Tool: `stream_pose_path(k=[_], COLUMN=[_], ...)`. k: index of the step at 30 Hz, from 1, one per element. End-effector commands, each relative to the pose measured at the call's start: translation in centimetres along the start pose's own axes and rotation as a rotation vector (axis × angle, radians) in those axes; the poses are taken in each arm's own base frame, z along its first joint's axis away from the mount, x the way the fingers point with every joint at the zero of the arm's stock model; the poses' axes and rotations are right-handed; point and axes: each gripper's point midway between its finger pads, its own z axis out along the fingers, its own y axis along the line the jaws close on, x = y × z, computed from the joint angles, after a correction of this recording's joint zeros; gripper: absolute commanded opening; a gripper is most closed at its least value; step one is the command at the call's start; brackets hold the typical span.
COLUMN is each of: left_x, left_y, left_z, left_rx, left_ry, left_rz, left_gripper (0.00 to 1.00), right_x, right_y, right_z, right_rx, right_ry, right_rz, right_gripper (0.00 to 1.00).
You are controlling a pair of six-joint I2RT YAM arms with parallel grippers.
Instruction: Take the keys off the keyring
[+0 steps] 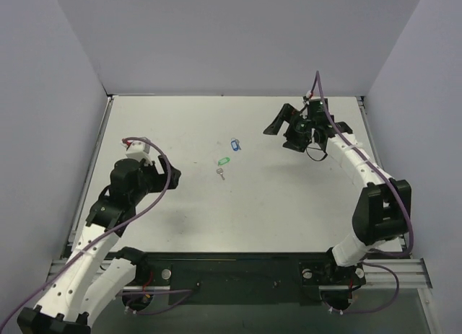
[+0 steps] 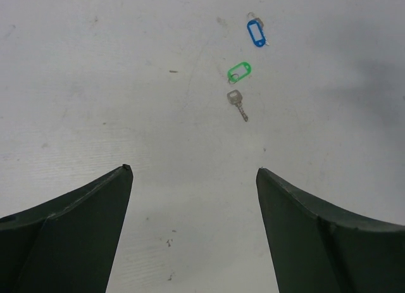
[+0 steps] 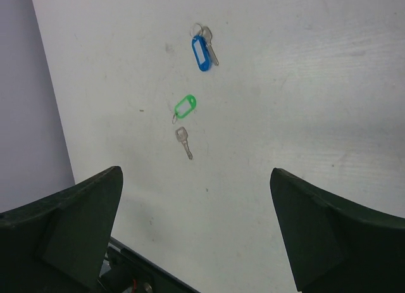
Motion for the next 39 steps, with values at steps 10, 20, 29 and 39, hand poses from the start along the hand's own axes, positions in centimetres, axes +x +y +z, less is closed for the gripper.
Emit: stream_pose_path(k=[10,20,29,39], left_x=[-5.0,-2.5,0.2,2.2], left_y=[-7.6,-9.2,-9.7,-10.0], left_z=[10.8,21.7,27.2,30.2], left_rx=[0.319,0.404,0.444,0.439], left_ry=[-0.138,-0.044,0.012,0.072], left_rz=[-0.193,-0.352,-0.457,-0.499], left_gripper=[0.75,0.62,0.54,0.39], right_x=[-2.7,-2.2,-0.6,1.9], right_y=[3.4,4.2,3.8,2.9], right_z=[10.4,17.0,19.9,21.6], right_rx=[-0.118,-0.134,-0.140,-0.134], right_ry=[0.077,0.112,0.146,0.209], right_rz=[0.015,-0.025,-0.053,-0.069], right_gripper=[0.93,0.86,0.69,0.60])
